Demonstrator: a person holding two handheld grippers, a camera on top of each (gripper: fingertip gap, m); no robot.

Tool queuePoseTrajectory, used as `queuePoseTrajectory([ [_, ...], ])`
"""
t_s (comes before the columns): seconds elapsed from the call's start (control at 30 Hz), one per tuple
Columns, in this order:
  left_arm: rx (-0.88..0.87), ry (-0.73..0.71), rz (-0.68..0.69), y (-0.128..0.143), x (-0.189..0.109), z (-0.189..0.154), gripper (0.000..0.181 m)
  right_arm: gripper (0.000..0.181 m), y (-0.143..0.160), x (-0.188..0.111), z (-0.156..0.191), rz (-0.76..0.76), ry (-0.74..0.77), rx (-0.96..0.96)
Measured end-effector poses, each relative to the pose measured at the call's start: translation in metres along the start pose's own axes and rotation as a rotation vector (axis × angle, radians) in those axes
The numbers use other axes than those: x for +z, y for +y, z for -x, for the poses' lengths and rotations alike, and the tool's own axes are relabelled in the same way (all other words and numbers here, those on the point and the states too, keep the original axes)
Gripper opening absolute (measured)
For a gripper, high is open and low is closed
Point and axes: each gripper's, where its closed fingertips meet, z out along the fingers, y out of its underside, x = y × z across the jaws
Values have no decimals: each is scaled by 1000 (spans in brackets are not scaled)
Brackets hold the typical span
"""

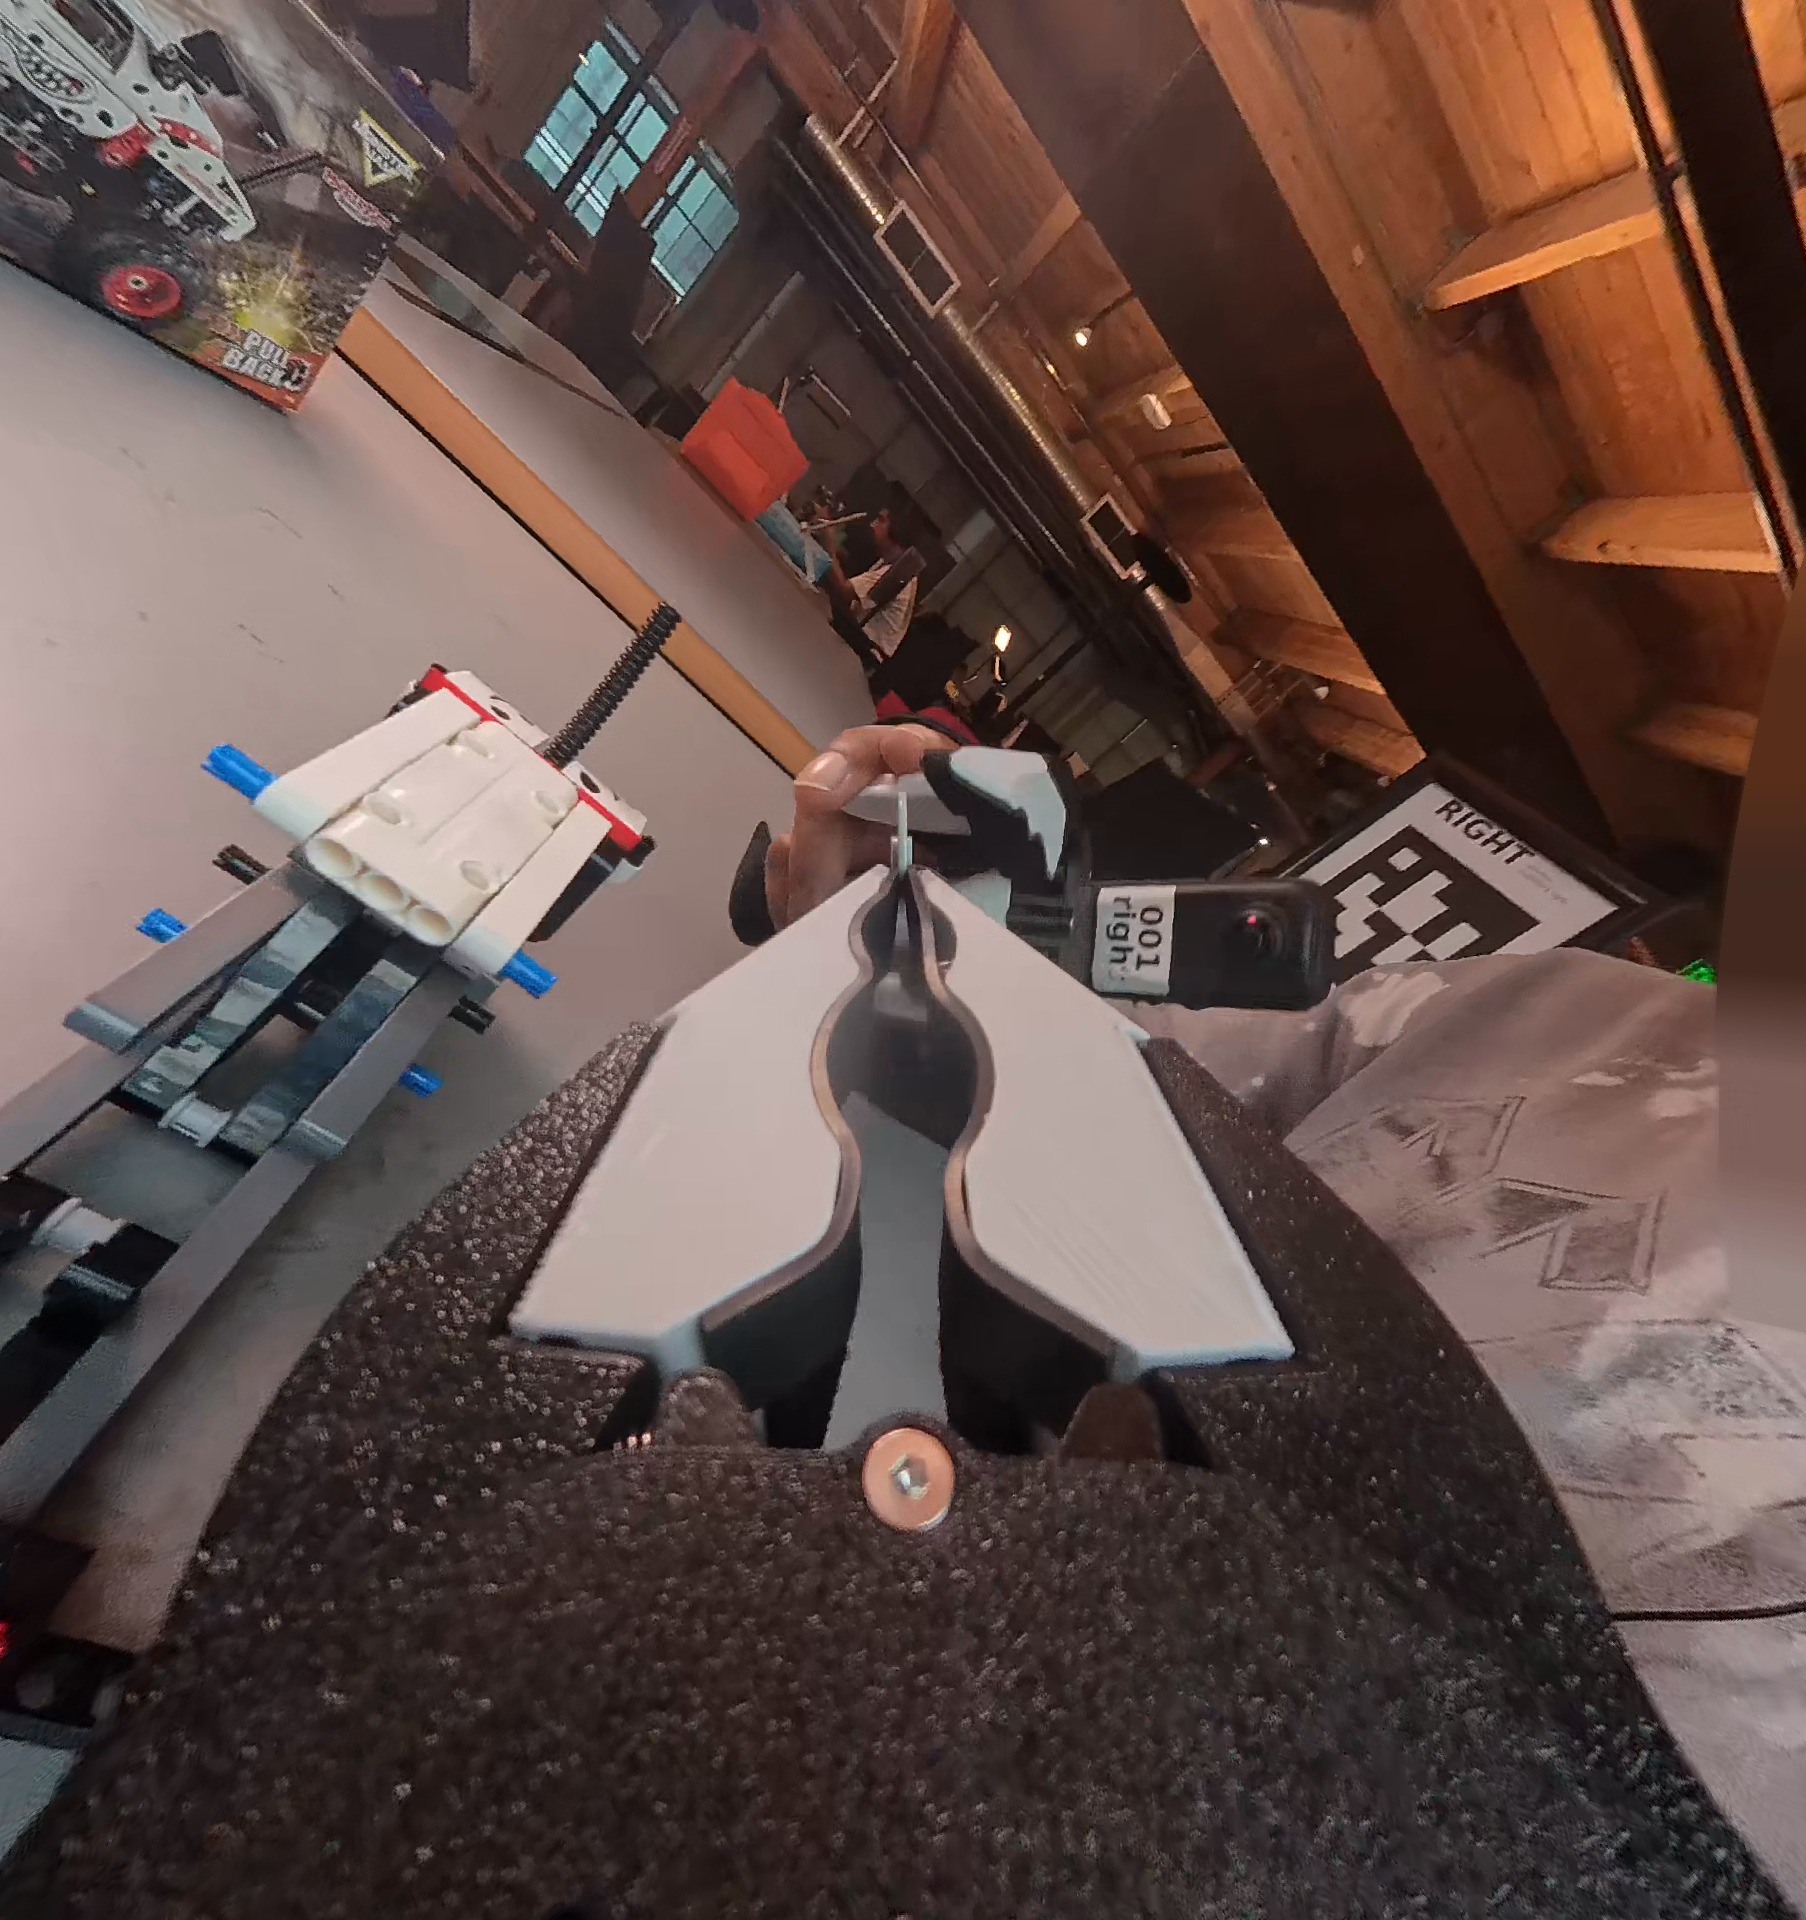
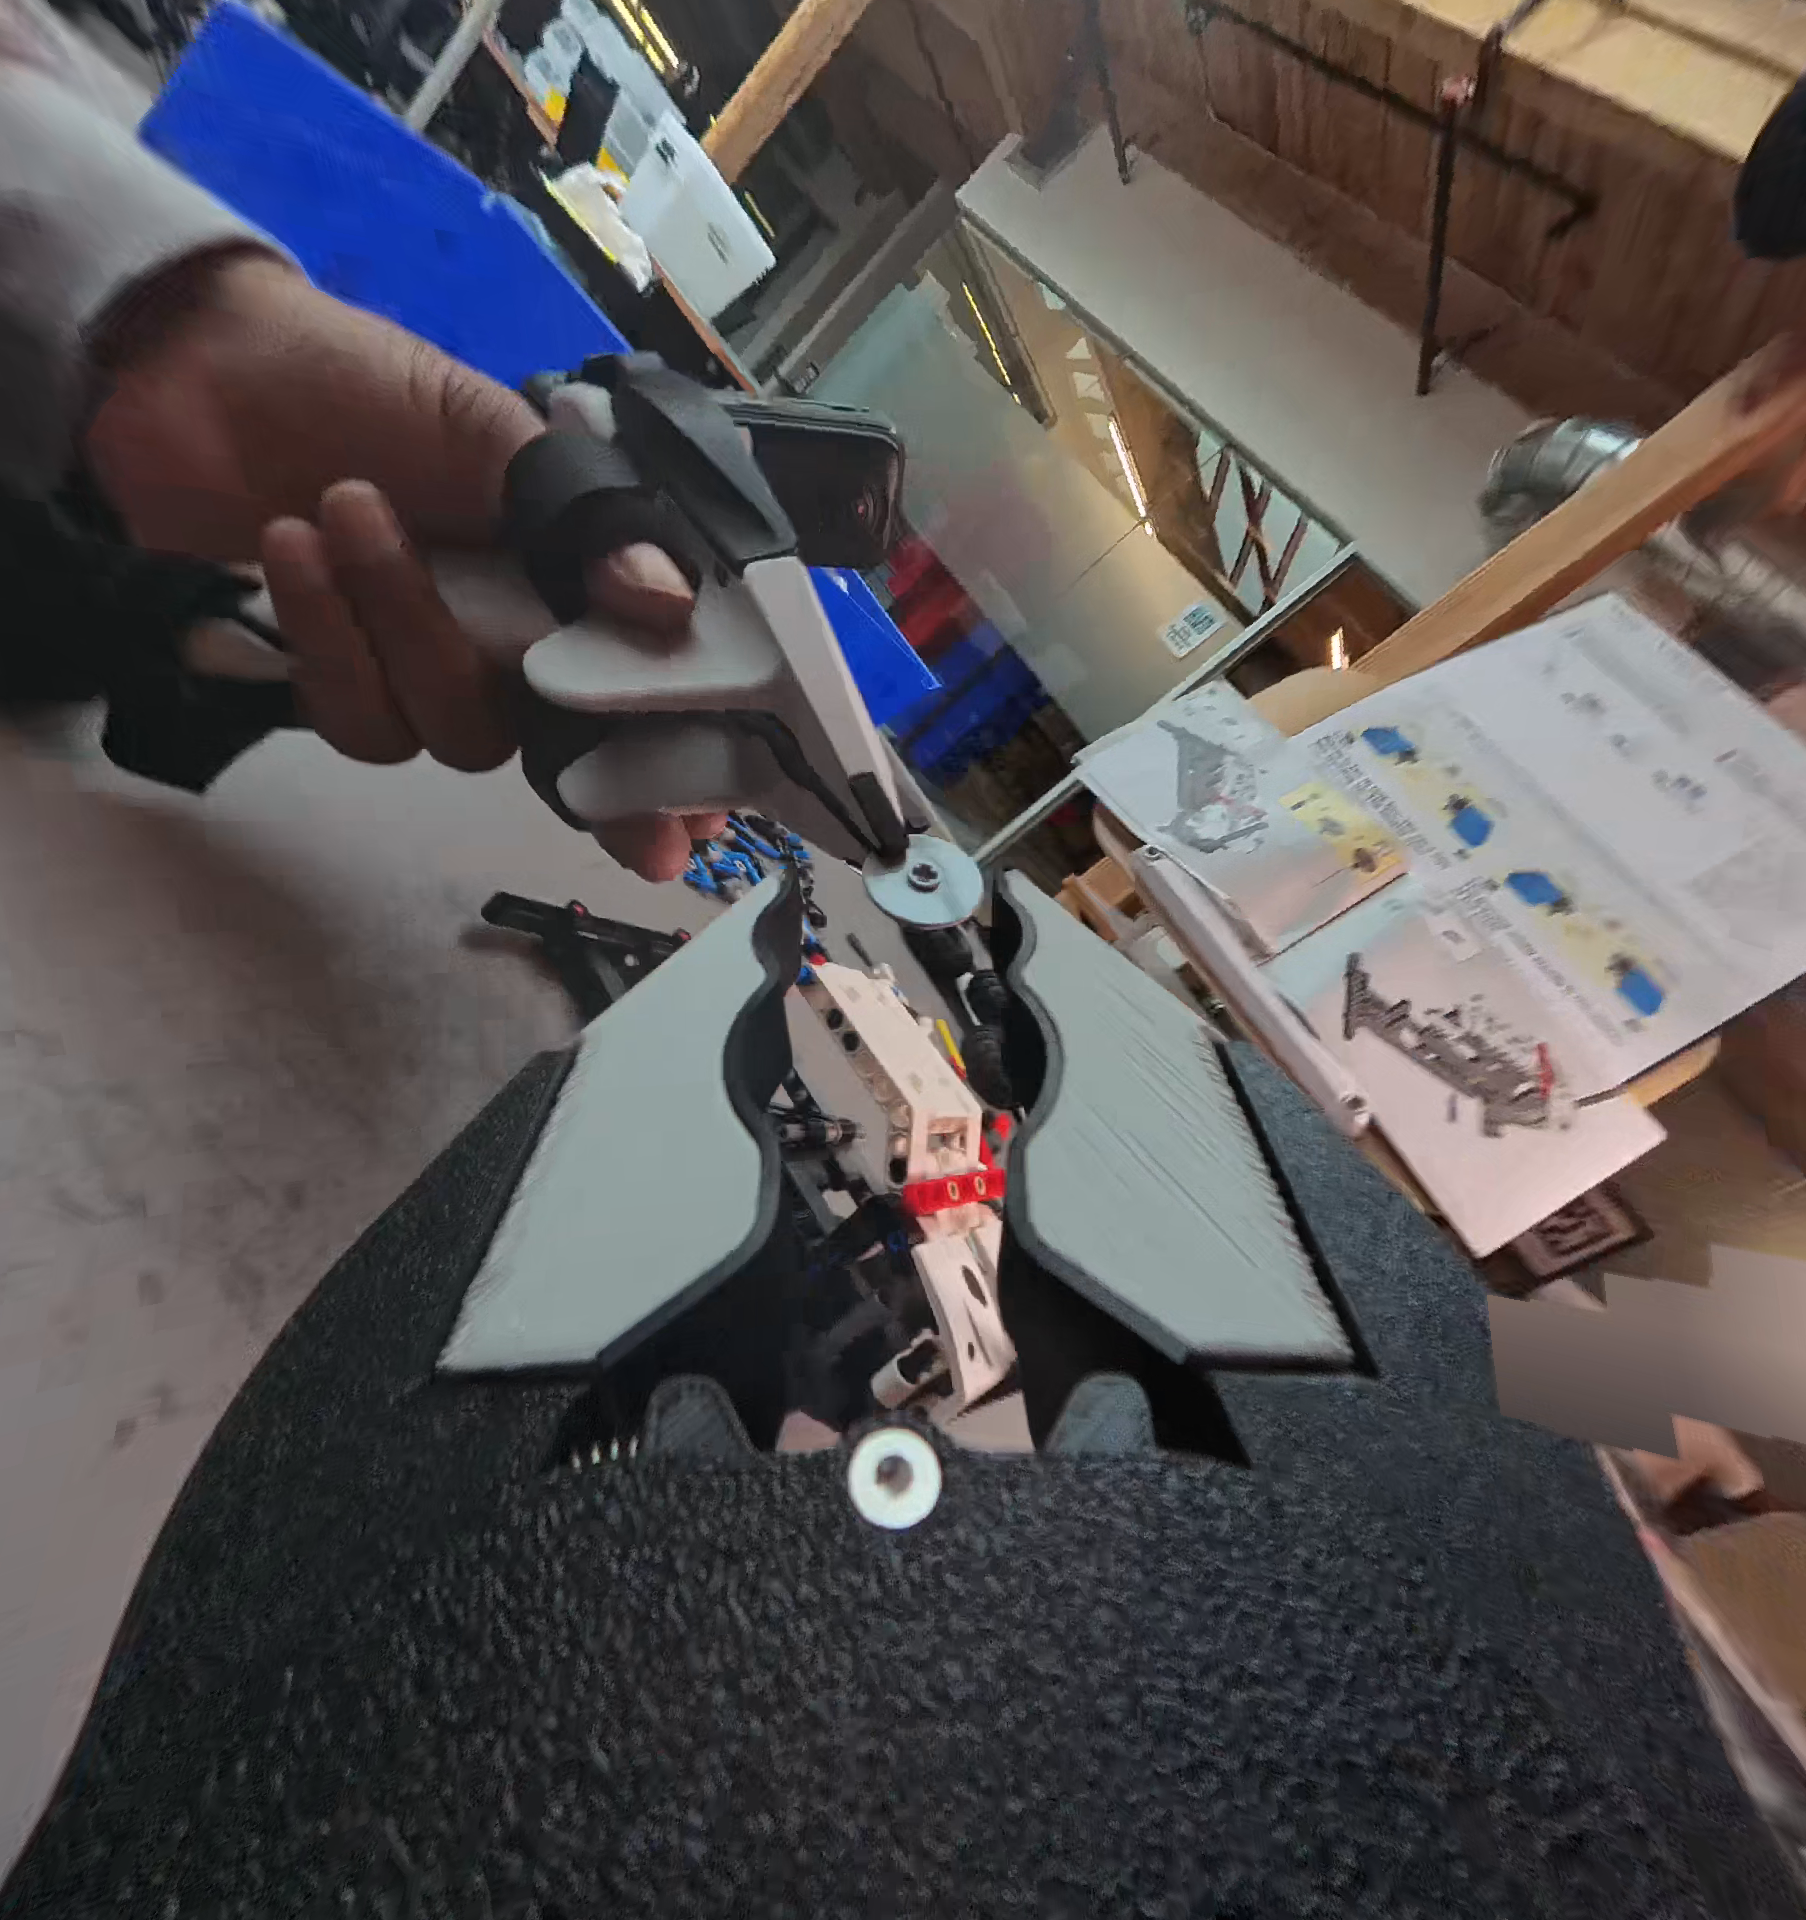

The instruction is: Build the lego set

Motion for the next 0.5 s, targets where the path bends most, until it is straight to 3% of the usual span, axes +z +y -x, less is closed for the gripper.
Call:
queuePoseTrajectory([
  [0.13,32,-56,17,3,1,7,0,37,1,-1,-12,-7,-8,175],
  [0.5,-10,-73,28,8,3,15,0,23,21,4,3,79,-79,170],
])
